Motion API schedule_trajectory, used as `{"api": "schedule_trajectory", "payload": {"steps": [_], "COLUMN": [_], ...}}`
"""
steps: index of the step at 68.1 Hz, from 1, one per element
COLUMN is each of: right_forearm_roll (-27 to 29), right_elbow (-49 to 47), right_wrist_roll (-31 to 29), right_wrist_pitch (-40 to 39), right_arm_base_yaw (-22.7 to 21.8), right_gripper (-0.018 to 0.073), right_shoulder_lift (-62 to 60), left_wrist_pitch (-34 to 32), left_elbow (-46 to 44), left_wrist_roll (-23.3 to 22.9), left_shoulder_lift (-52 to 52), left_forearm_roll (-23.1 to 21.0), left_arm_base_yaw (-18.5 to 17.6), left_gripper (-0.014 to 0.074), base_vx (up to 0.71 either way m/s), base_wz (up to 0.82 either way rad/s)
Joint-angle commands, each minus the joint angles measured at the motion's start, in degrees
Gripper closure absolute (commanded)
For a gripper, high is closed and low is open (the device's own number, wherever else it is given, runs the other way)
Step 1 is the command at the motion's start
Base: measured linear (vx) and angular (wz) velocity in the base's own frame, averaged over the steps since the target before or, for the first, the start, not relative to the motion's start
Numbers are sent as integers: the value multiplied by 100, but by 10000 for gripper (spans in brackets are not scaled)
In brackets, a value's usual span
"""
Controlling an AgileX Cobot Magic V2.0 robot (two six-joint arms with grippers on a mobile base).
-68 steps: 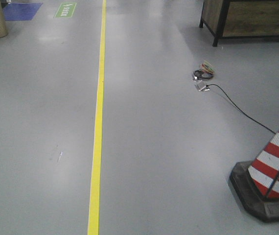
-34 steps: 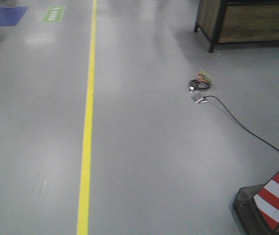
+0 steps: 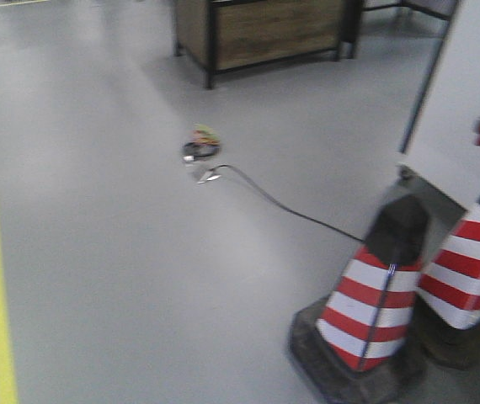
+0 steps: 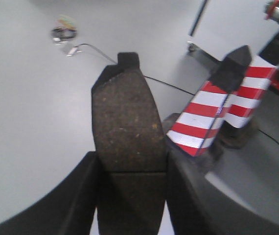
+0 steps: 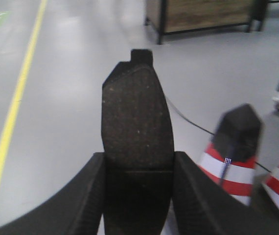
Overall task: Move and align brake pads A on conveyor
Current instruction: 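Turn and approach the black conveyor belt with two pads on it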
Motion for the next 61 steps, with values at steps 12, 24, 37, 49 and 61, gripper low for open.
{"api": "schedule_trajectory", "payload": {"steps": [12,24,37,49,61], "right_forearm_roll": [-50,-50,-50,-50,-50], "right_elbow": [-194,-194,-194,-194,-194], "right_wrist_roll": [-23,-23,-23,-23,-23], "right_wrist_pitch": [-524,-524,-524,-524,-524], "right_arm_base_yaw": [-39,-39,-39,-39,-39], "right_gripper": [566,566,566,566,566], "right_shoulder_lift": [50,50,50,50,50], "left_wrist_pitch": [-507,-507,-507,-507,-507], "left_elbow": [-176,-176,-176,-176,-176], "left_wrist_roll": [-13,-13,-13,-13,-13], "left_shoulder_lift": [58,58,58,58,58], "left_forearm_roll": [60,60,60,60,60], "left_arm_base_yaw": [-21,-21,-21,-21,-21], "left_gripper": [602,602,602,602,602], "base_vx": [21,21,19,17,13], "base_wz": [-86,-81,-78,-82,-89]}}
